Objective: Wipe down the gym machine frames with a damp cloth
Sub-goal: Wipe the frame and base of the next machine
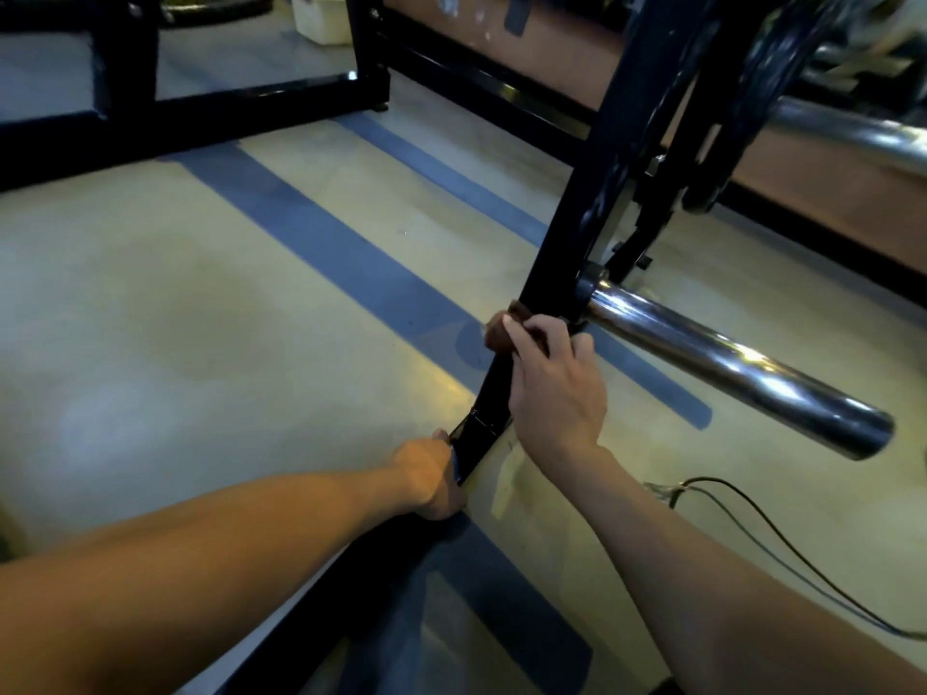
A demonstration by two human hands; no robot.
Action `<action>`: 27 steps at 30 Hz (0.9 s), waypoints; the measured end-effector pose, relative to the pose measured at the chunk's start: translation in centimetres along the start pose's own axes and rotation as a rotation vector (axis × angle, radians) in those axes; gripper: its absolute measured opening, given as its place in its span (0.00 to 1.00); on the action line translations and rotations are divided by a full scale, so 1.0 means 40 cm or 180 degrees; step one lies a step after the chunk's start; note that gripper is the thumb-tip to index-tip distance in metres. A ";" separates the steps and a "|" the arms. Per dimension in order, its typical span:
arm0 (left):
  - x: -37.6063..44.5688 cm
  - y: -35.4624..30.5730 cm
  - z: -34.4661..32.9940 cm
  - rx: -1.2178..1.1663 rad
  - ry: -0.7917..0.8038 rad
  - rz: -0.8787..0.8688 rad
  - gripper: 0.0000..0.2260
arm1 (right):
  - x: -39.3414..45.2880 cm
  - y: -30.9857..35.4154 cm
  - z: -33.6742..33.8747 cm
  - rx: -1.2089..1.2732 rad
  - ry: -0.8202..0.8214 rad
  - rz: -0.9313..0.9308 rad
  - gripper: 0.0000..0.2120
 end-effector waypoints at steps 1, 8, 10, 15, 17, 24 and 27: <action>0.003 0.002 -0.003 -0.0028 -0.0011 0.0021 0.30 | 0.007 0.016 -0.014 0.0065 0.0069 -0.0012 0.27; 0.019 0.016 -0.017 0.0067 -0.0052 0.0014 0.30 | -0.133 -0.009 -0.042 0.0049 0.0778 0.0454 0.34; 0.023 0.013 -0.018 0.0119 -0.0050 -0.0022 0.29 | -0.069 -0.022 -0.001 0.0076 0.0265 0.0064 0.29; 0.014 0.009 -0.016 0.0182 0.0020 0.0047 0.29 | -0.020 0.041 -0.048 0.0220 0.0370 -0.0068 0.27; 0.012 0.004 -0.008 0.0126 -0.0031 -0.0048 0.28 | -0.093 0.045 -0.075 0.0207 0.0790 0.0332 0.29; 0.011 0.006 -0.006 0.0144 0.0004 -0.0020 0.29 | -0.029 -0.020 -0.015 0.0114 0.0145 0.0102 0.29; 0.005 0.008 -0.005 0.0217 0.0053 0.0061 0.30 | 0.001 0.027 -0.045 0.0239 0.0313 0.0095 0.29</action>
Point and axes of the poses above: each hand's wrist, its own x-axis towards the middle knuckle, its own z-axis out of the back of the hand, y = z × x, the point moved 7 cm from there along x, towards the middle knuckle, and after that the axes turned 10 degrees about -y, right-handed, at the moved point
